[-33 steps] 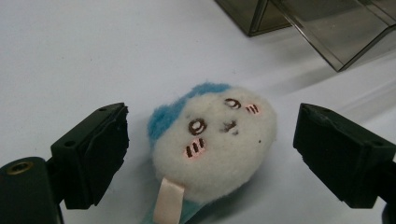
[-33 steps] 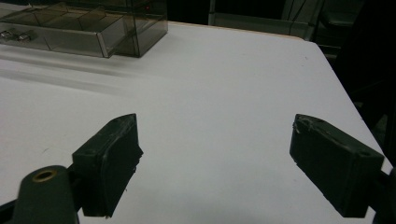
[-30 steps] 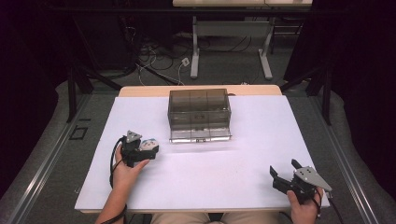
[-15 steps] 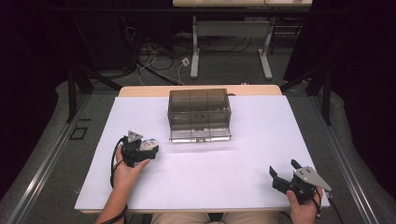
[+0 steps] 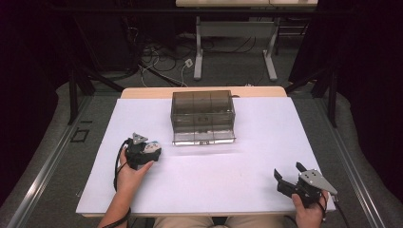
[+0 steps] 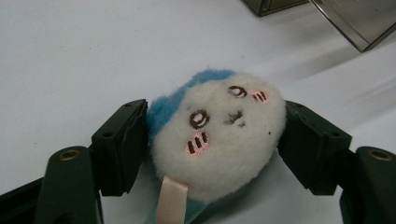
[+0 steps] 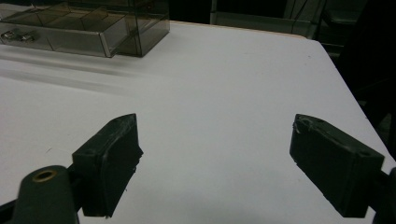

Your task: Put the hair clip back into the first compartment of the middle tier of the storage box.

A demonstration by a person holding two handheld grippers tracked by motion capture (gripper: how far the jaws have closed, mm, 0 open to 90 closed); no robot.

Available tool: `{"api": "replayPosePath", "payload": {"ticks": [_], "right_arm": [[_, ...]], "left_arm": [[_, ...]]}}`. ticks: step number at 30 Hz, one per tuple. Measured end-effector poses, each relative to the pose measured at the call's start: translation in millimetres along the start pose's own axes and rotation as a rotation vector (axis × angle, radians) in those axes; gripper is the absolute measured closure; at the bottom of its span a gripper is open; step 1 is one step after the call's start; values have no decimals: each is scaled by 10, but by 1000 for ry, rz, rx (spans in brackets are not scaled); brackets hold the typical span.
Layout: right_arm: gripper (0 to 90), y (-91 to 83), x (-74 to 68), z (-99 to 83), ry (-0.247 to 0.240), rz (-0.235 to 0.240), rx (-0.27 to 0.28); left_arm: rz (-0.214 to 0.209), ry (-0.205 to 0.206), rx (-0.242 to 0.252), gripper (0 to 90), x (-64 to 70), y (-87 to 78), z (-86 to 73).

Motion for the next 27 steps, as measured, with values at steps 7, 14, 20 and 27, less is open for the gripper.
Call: {"api": "replayPosePath", "payload": {"ticks": [7,14,20,27], "right_arm": [[153,-2,-2,1,-1,0,0],[153,-3,5,0,-1,-1,6],[153,-2,6,0,-1,-3,10],[153,-8,10,0,0,-4,6]], "left_arm": [[7,12,8,322,14,-1,0],[14,25,16,331,21,-5,-1],[18,29,31,333,34,-10,-6],[27,39,41,333,49,-47,-8]]}}
Point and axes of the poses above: each handheld gripper's, and its own axes: y roughly forward along the jaws, z roughly out of its top, x roughly to its right, the point moved 1 cm from there along y, roughly forward along the jaws, and after that the axes turned 10 degrees about -x, right-handed, at the moved point
